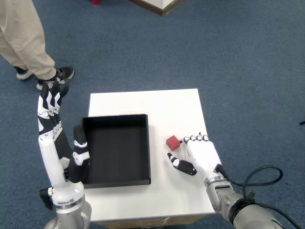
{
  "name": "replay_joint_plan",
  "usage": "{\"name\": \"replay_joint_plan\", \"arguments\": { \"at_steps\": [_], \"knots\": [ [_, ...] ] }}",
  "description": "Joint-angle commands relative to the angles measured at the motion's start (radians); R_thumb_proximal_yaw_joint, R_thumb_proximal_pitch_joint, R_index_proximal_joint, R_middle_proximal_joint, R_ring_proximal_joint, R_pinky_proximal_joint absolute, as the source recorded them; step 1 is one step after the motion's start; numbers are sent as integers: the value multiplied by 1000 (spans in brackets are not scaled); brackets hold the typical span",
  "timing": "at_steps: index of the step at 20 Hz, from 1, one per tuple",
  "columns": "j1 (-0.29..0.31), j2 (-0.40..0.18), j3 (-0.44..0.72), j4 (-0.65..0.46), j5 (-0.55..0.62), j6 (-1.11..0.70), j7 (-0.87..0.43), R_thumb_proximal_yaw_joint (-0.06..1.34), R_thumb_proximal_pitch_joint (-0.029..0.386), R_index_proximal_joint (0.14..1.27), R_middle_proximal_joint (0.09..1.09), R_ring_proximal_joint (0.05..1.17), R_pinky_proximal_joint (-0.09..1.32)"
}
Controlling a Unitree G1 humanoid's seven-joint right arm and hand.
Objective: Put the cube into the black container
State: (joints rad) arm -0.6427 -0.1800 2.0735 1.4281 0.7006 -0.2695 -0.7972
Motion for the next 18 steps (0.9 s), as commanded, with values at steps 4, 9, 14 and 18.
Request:
{"name": "replay_joint_plan", "arguments": {
  "at_steps": [4,9,14,18],
  "knots": [
    [-68,-8,4,13,0,-2,-69,295,91,459,301,255,96],
    [-70,-9,4,6,1,3,-78,282,95,461,299,253,99],
    [-72,-9,7,5,-1,13,-83,271,101,466,304,258,111],
    [-68,-9,14,5,-11,27,-78,256,107,476,313,266,119]
  ]
}}
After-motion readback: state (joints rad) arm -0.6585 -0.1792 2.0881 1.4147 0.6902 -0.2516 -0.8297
